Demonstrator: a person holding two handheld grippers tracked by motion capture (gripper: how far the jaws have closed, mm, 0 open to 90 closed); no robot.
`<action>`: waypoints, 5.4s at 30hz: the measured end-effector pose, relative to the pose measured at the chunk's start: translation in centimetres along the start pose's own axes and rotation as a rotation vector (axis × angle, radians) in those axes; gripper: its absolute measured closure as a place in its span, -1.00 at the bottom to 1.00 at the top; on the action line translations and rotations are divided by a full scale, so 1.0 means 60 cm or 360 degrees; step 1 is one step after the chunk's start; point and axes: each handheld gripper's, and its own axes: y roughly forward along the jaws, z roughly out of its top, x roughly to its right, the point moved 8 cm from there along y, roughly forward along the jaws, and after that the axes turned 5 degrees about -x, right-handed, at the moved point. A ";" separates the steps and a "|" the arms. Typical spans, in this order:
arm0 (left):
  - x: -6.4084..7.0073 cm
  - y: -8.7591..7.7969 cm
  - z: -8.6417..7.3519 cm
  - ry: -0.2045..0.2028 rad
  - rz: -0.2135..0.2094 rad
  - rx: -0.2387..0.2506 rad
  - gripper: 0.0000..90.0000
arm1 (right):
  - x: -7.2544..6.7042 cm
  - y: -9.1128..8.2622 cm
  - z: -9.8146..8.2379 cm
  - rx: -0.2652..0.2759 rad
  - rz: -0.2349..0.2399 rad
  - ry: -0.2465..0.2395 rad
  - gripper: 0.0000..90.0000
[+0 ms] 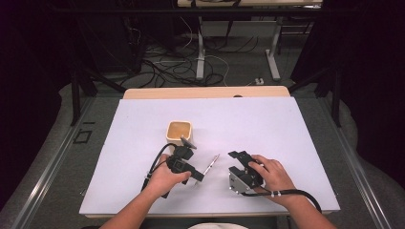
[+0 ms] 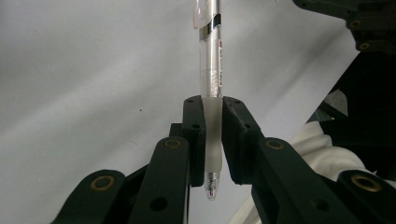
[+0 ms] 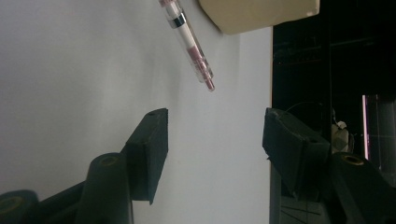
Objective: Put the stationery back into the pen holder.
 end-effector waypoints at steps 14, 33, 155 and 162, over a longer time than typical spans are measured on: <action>0.023 0.013 -0.001 0.0056 -0.0059 -0.0036 0.78 | -0.024 0.008 0.034 0.0192 0.0050 -0.0304 0.29; 0.047 0.020 0.002 0.0087 -0.0143 -0.0051 0.78 | -0.037 0.012 0.042 0.0153 0.0084 -0.0419 0.59; -0.072 -0.033 -0.012 0.0488 0.0483 0.0492 -0.99 | 0.224 0.177 0.187 0.0616 0.0623 0.1641 0.75; -0.074 -0.033 -0.013 0.0470 0.0478 0.0496 -0.99 | 0.213 0.192 0.179 0.0570 0.0623 0.1635 0.68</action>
